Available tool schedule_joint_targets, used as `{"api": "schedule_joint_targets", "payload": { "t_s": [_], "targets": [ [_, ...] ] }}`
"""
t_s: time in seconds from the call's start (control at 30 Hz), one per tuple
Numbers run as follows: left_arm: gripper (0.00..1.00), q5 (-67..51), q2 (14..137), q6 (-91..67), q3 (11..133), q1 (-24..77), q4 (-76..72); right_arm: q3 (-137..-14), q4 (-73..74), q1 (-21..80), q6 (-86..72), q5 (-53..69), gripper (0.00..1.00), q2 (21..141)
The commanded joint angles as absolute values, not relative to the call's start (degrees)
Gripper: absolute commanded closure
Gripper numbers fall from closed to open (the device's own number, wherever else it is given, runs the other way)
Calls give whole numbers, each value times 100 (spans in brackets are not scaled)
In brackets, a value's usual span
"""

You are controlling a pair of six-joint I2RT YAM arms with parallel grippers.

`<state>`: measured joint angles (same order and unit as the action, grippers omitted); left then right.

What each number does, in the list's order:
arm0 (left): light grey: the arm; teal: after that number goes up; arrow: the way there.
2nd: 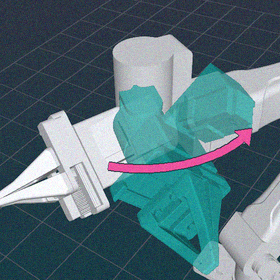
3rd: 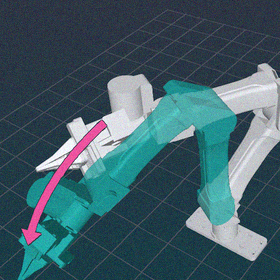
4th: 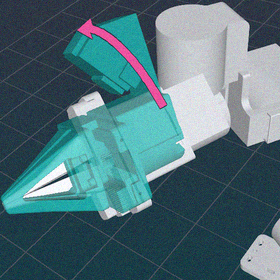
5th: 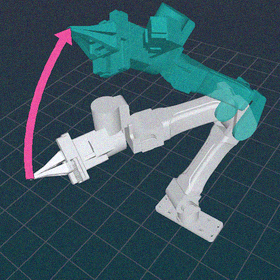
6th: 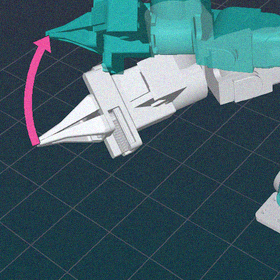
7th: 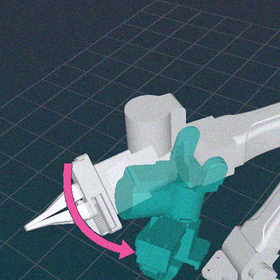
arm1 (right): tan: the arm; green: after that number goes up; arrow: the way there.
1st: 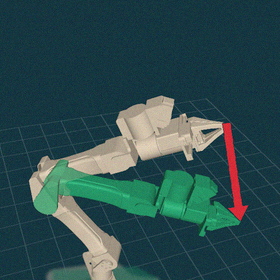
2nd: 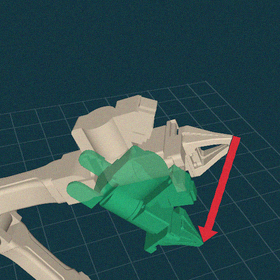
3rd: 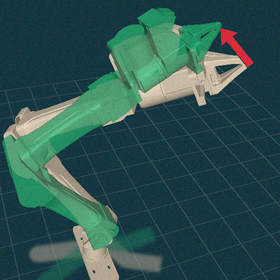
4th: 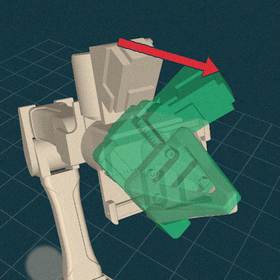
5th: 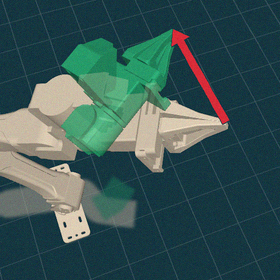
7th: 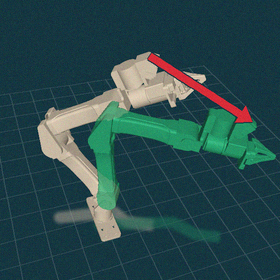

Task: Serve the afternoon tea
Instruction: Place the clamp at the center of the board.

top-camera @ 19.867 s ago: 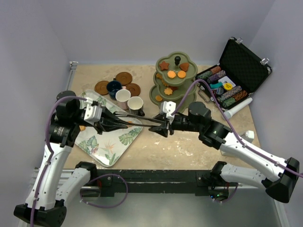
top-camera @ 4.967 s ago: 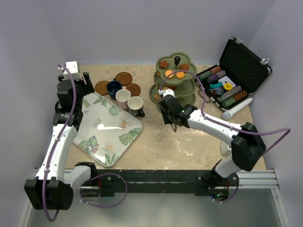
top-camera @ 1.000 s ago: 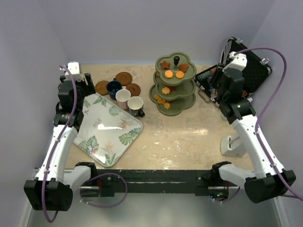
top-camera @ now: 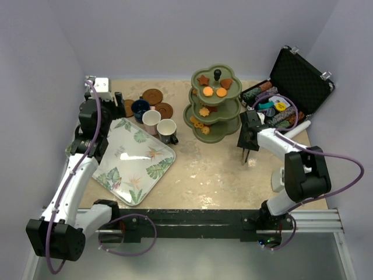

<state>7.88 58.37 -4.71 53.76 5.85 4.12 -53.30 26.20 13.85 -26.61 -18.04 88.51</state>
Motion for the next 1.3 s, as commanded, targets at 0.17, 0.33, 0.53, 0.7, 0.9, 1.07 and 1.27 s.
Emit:
{"api": "schedule_joint_targets", "payload": {
  "t_s": [0.17,0.33,0.53,0.7,0.9,1.07,1.27],
  "targets": [
    [28,1213,5493,-193,5370,967,176,-5142,2619,1362,-3120,-1855,43,8754],
    [28,1336,5458,-115,5353,1151,167,-5203,2742,1362,-3234,-2083,36,9095],
    [28,1222,5423,-62,5309,1292,97,-5221,2839,1371,-3392,-2469,15,8764],
    [27,993,5449,-79,5326,1292,105,-5238,2926,1371,-3533,-2619,2,8210],
    [27,765,5712,-176,5405,1283,210,-5326,3278,1389,-3823,-2839,2,7324],
    [26,502,5845,-342,5519,1283,325,-5615,3411,1380,-3745,-2928,2,5778],
    [26,246,6099,-501,5651,1274,474,-6020,2085,1389,-2542,-1760,8,4492]
  ]
}}
